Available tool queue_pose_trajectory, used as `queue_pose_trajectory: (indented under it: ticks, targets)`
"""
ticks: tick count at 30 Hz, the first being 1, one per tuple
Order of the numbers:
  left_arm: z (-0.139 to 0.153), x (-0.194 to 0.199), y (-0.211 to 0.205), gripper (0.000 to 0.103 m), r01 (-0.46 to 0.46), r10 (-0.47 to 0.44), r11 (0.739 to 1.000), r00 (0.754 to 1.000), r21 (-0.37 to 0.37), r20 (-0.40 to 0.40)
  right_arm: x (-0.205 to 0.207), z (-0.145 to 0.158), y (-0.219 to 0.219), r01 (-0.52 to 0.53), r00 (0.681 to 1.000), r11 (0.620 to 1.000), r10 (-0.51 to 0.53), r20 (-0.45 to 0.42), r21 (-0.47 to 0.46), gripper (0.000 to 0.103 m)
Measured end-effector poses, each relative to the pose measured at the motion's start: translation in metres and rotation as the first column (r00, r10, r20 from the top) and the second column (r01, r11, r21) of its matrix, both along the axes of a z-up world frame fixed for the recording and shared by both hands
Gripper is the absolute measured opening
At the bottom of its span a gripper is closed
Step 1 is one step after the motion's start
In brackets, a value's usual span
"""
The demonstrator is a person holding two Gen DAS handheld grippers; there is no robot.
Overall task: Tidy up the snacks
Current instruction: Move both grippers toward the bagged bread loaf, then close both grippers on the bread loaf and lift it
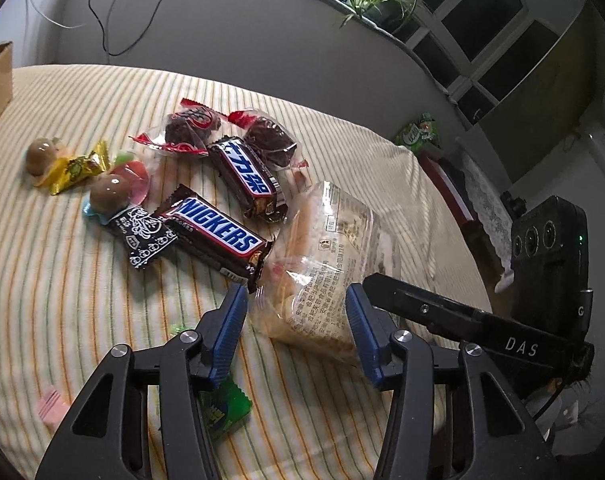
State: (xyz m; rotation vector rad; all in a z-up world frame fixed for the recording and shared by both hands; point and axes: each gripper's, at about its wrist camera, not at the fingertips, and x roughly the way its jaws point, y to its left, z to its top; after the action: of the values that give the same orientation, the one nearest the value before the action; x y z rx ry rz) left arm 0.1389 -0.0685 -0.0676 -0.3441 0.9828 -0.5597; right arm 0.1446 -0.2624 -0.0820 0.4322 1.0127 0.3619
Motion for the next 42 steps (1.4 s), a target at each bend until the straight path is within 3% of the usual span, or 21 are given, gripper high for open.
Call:
queue_pose_trajectory:
  ticks: [8, 21, 30, 42]
  targets:
    - [0.000, -0.002, -0.013, 0.049, 0.037, -0.038, 0.999, 0.999, 0.038, 0.024, 0.005, 0.005, 0.010, -0.021, 1.000, 0.999, 0.022, 0.009, -0.042, 0.052]
    - [0.015, -0.016, 0.005, 0.049, -0.001, 0.000, 1.000, 0.998, 0.009, 0.059, 0.000, 0.027, 0.027, -0.061, 0.997, 0.996, 0.064, 0.049, -0.065, 0.047]
    - [0.037, -0.032, 0.047, 0.049, -0.081, 0.081, 0.997, 0.989, -0.005, 0.125, 0.001, 0.052, 0.068, -0.139, 0.984, 0.988, 0.145, 0.103, -0.071, 0.047]
    - [0.054, -0.056, 0.126, 0.049, -0.233, 0.231, 0.972, 0.955, -0.011, 0.186, 0.010, 0.077, 0.155, -0.281, 0.941, 0.954, 0.295, 0.168, -0.103, 0.047]
